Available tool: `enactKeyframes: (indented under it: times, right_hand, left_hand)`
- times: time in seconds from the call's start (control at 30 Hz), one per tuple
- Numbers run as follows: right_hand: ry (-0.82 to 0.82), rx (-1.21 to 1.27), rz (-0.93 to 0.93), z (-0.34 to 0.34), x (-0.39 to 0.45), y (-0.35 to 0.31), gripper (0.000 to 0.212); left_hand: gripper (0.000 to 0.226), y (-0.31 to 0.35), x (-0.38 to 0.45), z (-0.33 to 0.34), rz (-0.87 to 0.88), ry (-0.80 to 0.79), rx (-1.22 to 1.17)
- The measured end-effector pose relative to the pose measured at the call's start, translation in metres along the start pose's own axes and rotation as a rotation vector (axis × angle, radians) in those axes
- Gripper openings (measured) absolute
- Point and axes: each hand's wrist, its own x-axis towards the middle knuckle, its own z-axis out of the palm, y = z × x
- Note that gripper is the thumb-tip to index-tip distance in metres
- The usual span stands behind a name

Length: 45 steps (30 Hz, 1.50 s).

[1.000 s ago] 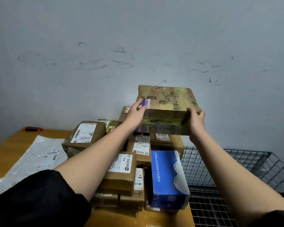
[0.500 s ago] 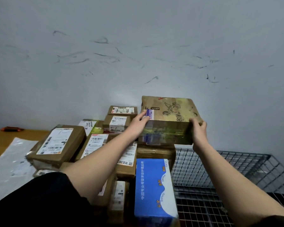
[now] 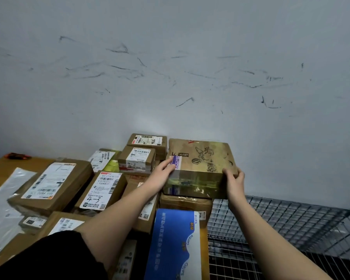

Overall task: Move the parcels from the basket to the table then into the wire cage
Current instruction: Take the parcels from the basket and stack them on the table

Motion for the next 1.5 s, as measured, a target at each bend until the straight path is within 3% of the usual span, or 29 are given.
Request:
enactKeyframes:
  times: [0.63, 0.87, 1.03, 1.1, 1.23, 1.33, 1.5]
  right_hand:
    - [-0.105, -0.08, -0.011, 0.017, 0.032, 0.014, 0.052]
    - [-0.012, -0.214, -0.048, 0.012, 0.039, 0.017, 0.048]
    - [0.232, -0.398, -0.401, 0.016, 0.026, -0.02, 0.036]
    - [0.229, -0.438, -0.585, 0.029, 0.012, -0.042, 0.031]
    - [0.016, -0.552, -0.819, 0.073, -0.025, -0.077, 0.025]
    - [-0.173, -0.674, -0.913, 0.118, -0.062, -0.084, 0.021]
    - [-0.365, -0.815, -1.098, 0.207, -0.157, -0.067, 0.019]
  left_hand:
    - [0.046, -0.005, 0.025, -0.003, -0.016, 0.078, 0.042]
    - [0.054, -0.007, 0.031, 0.007, 0.007, 0.187, 0.397]
    - [0.045, 0.008, 0.029, -0.006, 0.122, 0.318, 0.558]
    - [0.037, 0.018, 0.022, -0.016, 0.21, 0.406, 0.605]
    - [0.025, 0.038, -0.006, -0.049, 0.312, 0.632, 0.768]
    - [0.022, 0.041, -0.041, -0.088, 0.327, 0.713, 0.98]
    - [0.025, 0.015, -0.131, -0.176, 0.176, 0.852, 1.201]
